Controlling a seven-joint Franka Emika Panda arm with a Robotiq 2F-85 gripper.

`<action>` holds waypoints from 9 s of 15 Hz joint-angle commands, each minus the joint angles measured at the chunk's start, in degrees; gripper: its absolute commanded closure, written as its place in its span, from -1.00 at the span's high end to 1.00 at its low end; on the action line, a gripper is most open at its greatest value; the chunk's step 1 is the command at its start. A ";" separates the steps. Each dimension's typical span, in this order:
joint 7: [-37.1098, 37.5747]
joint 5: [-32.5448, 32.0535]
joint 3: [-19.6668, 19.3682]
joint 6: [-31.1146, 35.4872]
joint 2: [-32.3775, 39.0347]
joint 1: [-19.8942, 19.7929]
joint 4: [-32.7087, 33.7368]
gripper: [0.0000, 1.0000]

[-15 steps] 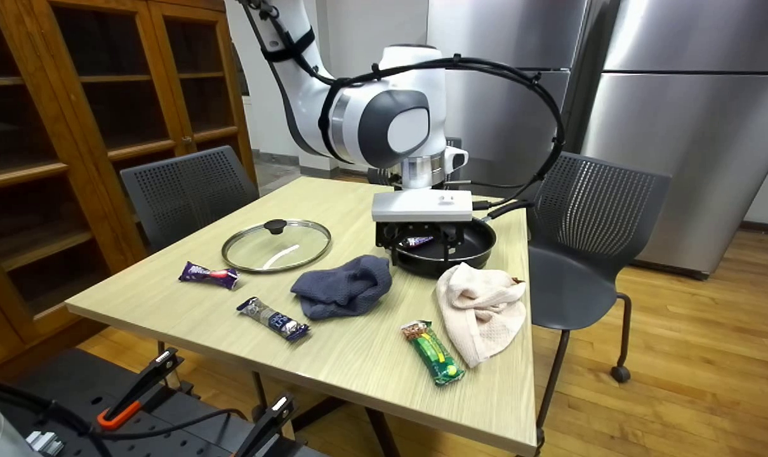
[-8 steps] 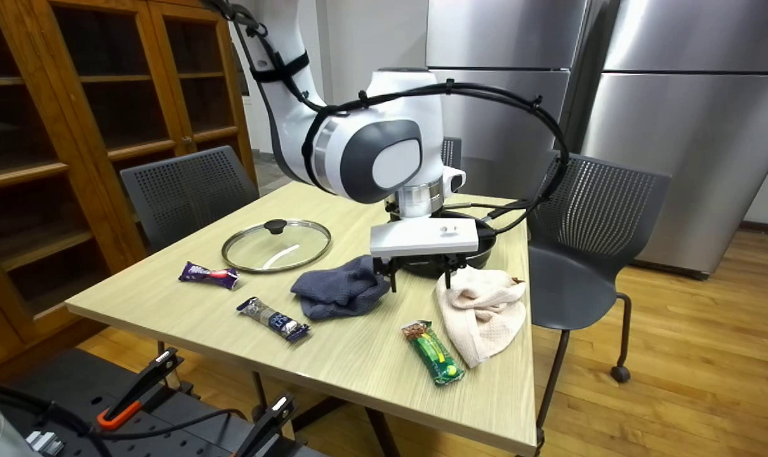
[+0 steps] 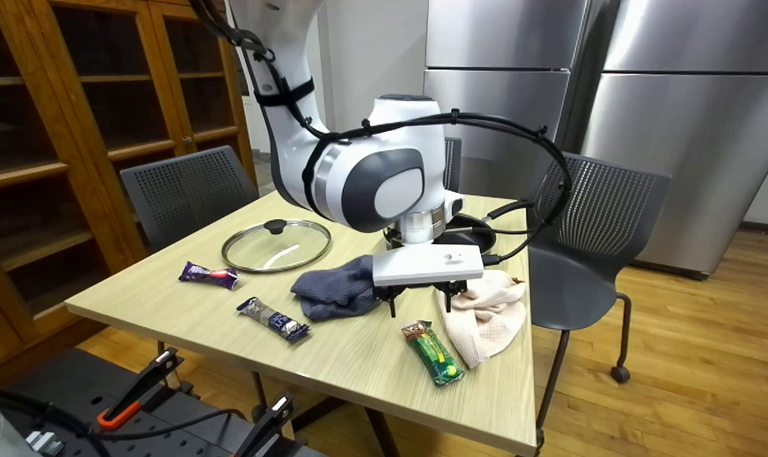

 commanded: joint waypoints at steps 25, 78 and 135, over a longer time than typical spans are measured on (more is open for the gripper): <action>0.51 -10.89 -4.28 2.54 7.70 -0.02 2.99 -0.31; 63.30 13.11 -3.75 -47.90 38.97 14.73 83.93 0.42; -14.20 -2.90 15.02 -11.27 -7.85 14.07 -9.67 1.00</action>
